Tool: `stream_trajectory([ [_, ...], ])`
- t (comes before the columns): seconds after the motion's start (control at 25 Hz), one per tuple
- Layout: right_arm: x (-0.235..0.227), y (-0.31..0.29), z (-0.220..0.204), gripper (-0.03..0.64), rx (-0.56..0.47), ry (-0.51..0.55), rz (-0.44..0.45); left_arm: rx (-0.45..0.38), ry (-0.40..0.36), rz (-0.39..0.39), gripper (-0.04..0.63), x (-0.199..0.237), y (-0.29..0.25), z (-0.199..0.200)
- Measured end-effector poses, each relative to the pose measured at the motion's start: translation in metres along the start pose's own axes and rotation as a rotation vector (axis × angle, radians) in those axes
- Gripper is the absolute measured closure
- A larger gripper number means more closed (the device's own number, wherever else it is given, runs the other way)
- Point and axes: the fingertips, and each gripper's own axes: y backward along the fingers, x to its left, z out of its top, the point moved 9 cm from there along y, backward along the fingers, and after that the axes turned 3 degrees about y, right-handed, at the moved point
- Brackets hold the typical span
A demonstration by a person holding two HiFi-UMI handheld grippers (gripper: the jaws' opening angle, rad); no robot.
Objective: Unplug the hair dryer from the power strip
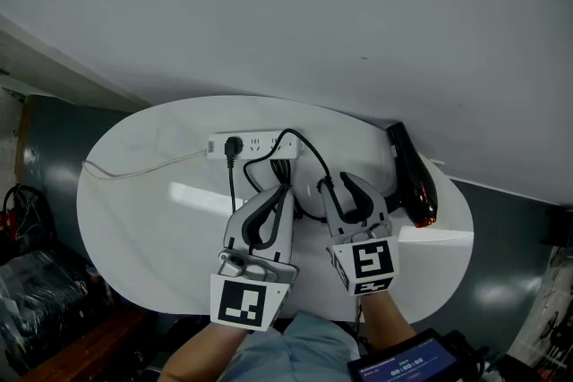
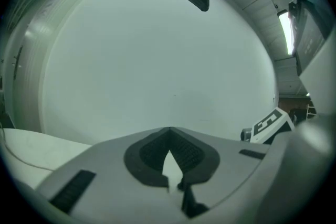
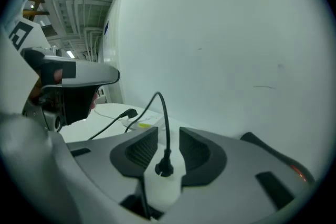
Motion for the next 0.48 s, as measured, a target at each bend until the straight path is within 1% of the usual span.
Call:
stream_trajectory([
  [0.04, 0.000, 0.003, 0.000, 0.480, -0.003, -0.010, 0.008, -0.002, -0.006, -0.002, 0.597, -0.003, 0.002, 0.001],
  [0.08, 0.000, 0.006, 0.001, 0.473, -0.012, -0.015, 0.011, -0.005, -0.012, -0.004, 0.597, -0.006, 0.004, 0.002],
  [0.28, -0.003, 0.026, 0.017, 0.472, -0.096, -0.031, 0.007, -0.020, -0.037, -0.005, 0.597, -0.018, 0.016, 0.010],
  [0.4, 0.003, 0.042, 0.031, 0.473, -0.150, -0.028, 0.004, -0.051, -0.046, -0.001, 0.597, -0.022, 0.029, 0.022],
  [0.48, 0.011, 0.056, 0.042, 0.474, -0.185, -0.026, 0.000, -0.076, -0.072, -0.005, 0.597, -0.024, 0.042, 0.030],
])
